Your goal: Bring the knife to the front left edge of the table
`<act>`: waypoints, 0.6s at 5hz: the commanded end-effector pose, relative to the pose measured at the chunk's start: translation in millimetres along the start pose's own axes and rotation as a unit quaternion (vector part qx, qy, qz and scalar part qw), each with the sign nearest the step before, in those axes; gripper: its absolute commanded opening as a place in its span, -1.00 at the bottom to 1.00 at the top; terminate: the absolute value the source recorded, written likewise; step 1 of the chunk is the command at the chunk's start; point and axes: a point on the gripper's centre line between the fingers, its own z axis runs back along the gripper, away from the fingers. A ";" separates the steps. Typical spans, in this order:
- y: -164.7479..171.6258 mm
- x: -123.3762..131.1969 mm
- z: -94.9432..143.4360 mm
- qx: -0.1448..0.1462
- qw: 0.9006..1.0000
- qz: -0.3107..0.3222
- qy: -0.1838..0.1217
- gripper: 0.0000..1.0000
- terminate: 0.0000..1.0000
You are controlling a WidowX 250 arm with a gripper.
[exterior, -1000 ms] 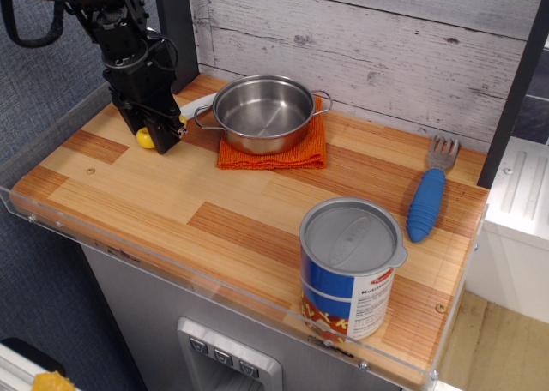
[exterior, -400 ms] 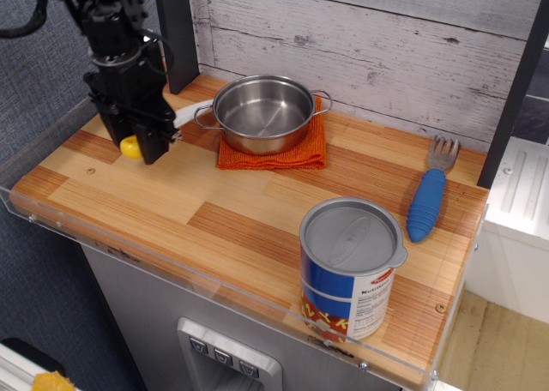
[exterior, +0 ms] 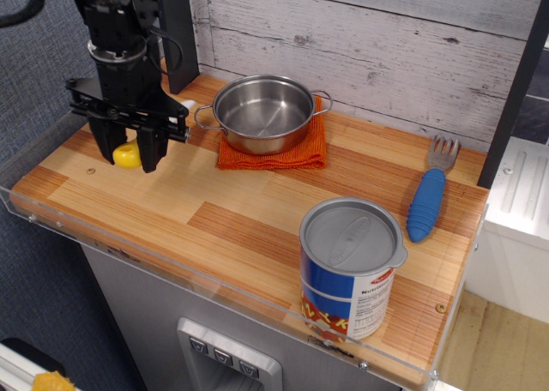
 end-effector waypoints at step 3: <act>-16.8 -10.8 11.1 0.016 0.902 0.431 0.029 -1.00 -1.00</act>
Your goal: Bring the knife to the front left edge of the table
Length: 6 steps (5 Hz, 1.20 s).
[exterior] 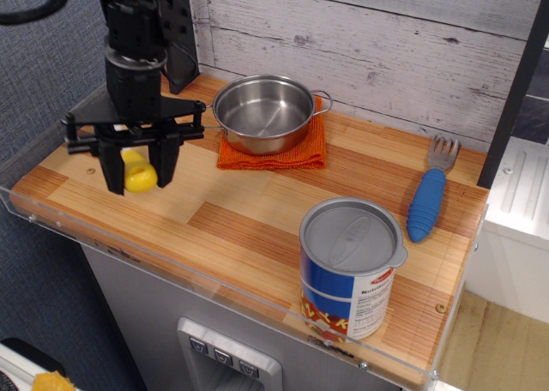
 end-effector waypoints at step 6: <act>-1.2 27.0 -49.5 -0.074 0.977 0.199 0.032 -1.00 -1.00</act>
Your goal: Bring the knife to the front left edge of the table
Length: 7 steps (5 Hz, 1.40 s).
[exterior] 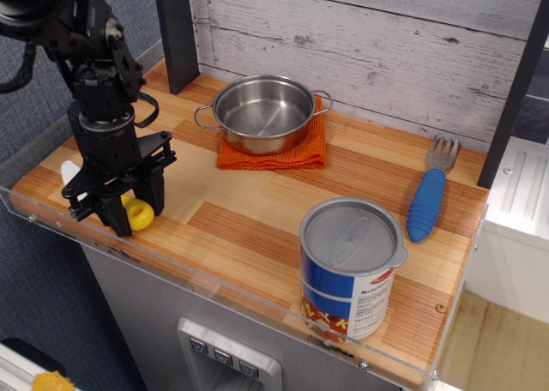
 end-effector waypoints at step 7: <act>-31.9 -4.6 83.6 0.021 0.962 -0.241 -0.124 1.00 -1.00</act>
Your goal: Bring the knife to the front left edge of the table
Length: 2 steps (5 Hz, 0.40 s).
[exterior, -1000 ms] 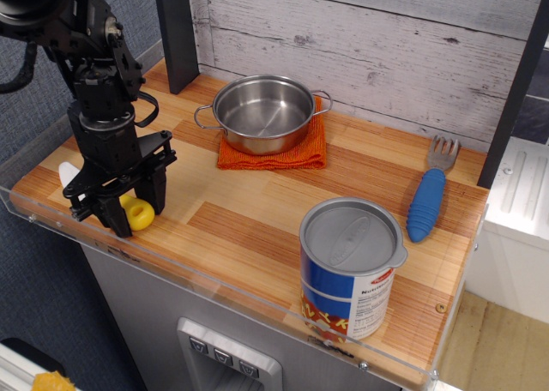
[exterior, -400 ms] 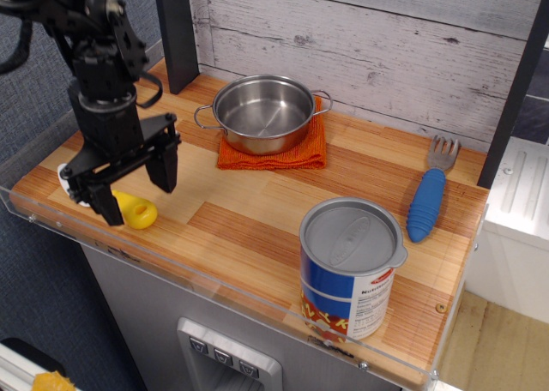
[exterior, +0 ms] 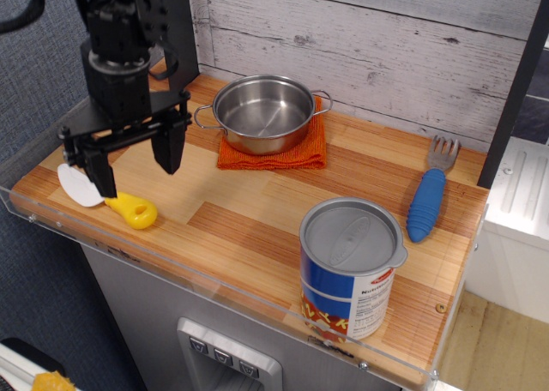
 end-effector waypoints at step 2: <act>-26.4 38.7 24.7 -0.020 0.934 -0.349 -0.081 1.00 -1.00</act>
